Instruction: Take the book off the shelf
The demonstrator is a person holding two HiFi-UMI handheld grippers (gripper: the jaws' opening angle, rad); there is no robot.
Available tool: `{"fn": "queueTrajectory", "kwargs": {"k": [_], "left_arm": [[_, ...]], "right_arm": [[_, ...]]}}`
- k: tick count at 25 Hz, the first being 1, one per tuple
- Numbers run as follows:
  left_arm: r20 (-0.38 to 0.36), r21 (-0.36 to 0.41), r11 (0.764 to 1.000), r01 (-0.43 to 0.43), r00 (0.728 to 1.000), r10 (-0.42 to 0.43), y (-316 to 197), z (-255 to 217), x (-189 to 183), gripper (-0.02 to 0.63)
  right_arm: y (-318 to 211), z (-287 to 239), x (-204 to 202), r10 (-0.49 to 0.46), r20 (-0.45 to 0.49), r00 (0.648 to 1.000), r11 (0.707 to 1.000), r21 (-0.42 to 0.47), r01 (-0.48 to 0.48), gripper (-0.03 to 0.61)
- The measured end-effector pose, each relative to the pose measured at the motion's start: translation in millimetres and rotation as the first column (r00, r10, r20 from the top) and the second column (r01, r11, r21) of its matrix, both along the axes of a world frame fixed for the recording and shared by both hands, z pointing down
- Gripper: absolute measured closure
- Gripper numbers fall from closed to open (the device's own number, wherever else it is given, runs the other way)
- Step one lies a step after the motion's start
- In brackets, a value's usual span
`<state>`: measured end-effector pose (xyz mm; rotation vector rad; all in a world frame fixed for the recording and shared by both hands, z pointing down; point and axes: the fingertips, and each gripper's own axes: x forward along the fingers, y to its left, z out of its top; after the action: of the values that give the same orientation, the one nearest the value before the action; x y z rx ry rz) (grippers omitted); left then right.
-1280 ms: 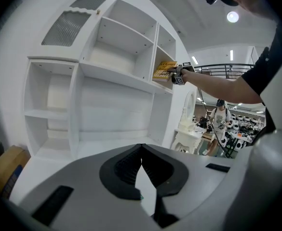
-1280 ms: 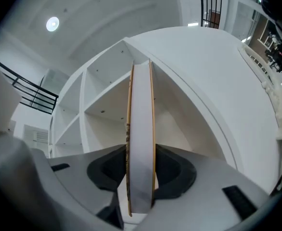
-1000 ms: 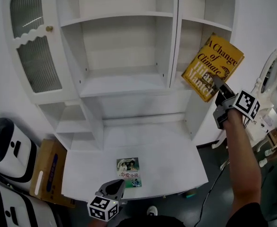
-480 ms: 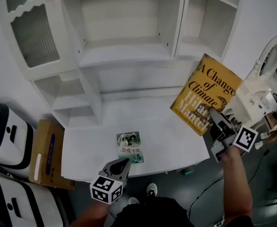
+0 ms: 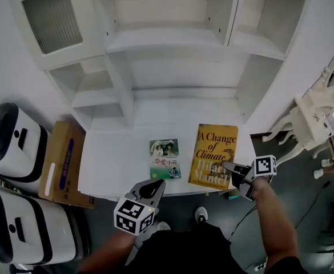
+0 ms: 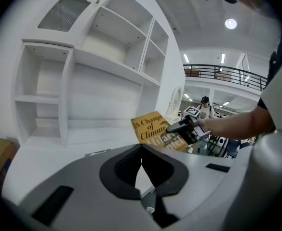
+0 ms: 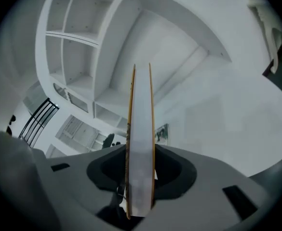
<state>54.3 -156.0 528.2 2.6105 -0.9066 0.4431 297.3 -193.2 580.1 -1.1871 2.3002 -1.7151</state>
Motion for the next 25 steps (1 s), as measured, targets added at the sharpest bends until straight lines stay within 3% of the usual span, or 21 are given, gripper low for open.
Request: {"fn": "queueTrajectory", "kwargs": {"k": [4,7,16,20,25], "left_arm": [[0.019,-0.013,0.998,0.058,0.998,-0.058,-3.2,7.1,4.6,0.603],[0.018,-0.032,0.994,0.104,0.995,-0.103,-7.9,10.8,13.8,0.603],[0.027,-0.056,0.976,0.212,0.977,-0.211,-17.4,17.9,31.8,0.603],[0.04,-0.064,0.965,0.253,0.967,-0.25,-19.9,20.4,33.1,0.603],[0.049,-0.063,0.954,0.294,0.955,-0.292,-24.6,20.5,31.0,0.603]], "right_arm": [[-19.4,60.1,-13.6,-0.142,0.053,0.988,0.978,-0.144,0.148,0.419],[-35.8,94.8,-11.2,-0.175,0.056,0.983,0.959,-0.217,0.183,0.419],[-72.5,133.2,-3.7,-0.236,0.117,0.965,0.923,-0.285,0.26,0.419],[-83.2,144.4,-2.9,-0.25,0.112,0.962,0.912,-0.308,0.272,0.419],[-85.8,159.1,10.2,-0.178,0.06,0.982,0.93,-0.315,0.188,0.417]]}}
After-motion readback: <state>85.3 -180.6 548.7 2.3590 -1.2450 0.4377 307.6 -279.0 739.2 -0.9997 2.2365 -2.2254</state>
